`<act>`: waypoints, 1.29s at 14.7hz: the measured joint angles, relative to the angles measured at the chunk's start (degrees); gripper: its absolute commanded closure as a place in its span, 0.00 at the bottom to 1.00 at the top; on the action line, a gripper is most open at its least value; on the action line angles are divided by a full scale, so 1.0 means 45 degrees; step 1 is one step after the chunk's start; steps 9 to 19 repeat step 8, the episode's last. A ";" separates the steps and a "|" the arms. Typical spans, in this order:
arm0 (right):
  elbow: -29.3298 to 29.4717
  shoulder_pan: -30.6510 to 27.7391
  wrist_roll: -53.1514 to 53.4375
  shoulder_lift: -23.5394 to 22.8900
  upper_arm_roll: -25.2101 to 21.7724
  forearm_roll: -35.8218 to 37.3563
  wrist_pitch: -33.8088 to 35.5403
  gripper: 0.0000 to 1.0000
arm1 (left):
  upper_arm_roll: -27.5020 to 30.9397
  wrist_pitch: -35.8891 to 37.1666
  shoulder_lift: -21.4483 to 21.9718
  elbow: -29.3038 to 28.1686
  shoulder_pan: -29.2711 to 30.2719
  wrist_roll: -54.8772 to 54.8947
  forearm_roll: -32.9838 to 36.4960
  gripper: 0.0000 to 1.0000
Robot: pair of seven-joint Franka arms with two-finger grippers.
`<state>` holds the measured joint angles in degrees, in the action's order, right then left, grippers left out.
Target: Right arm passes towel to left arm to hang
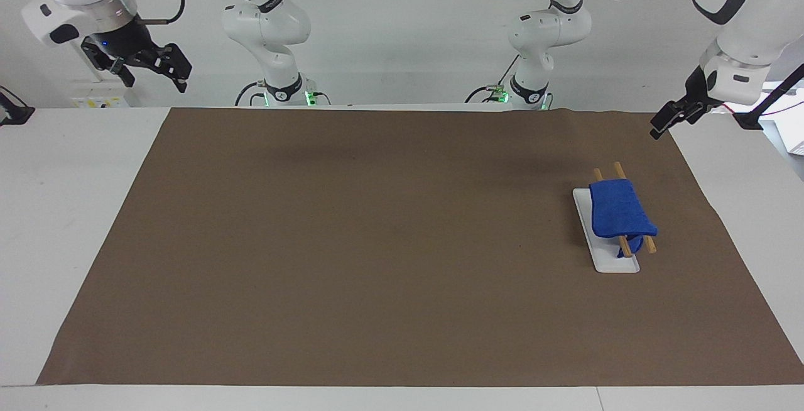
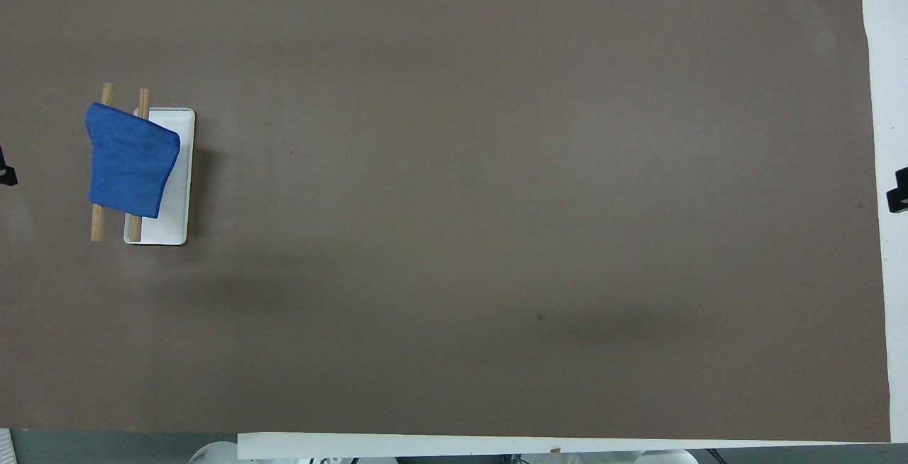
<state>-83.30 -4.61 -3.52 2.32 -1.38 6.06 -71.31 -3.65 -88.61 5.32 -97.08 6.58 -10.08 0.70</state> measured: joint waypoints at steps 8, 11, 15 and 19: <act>-0.0211 0.0245 -0.0071 -0.0143 -0.0021 -0.0278 -0.0414 0.00 | -0.0033 0.1753 -0.1461 0.2381 -0.1632 0.0603 0.0344 0.00; -0.0211 0.0245 -0.0071 -0.0143 -0.0021 -0.0278 -0.0414 0.00 | -0.0033 0.1753 -0.1461 0.2381 -0.1632 0.0603 0.0344 0.00; -0.0211 0.0245 -0.0071 -0.0143 -0.0021 -0.0278 -0.0414 0.00 | -0.0033 0.1753 -0.1461 0.2381 -0.1632 0.0603 0.0344 0.00; -0.0211 0.0245 -0.0071 -0.0143 -0.0021 -0.0278 -0.0414 0.00 | -0.0033 0.1753 -0.1461 0.2381 -0.1632 0.0603 0.0344 0.00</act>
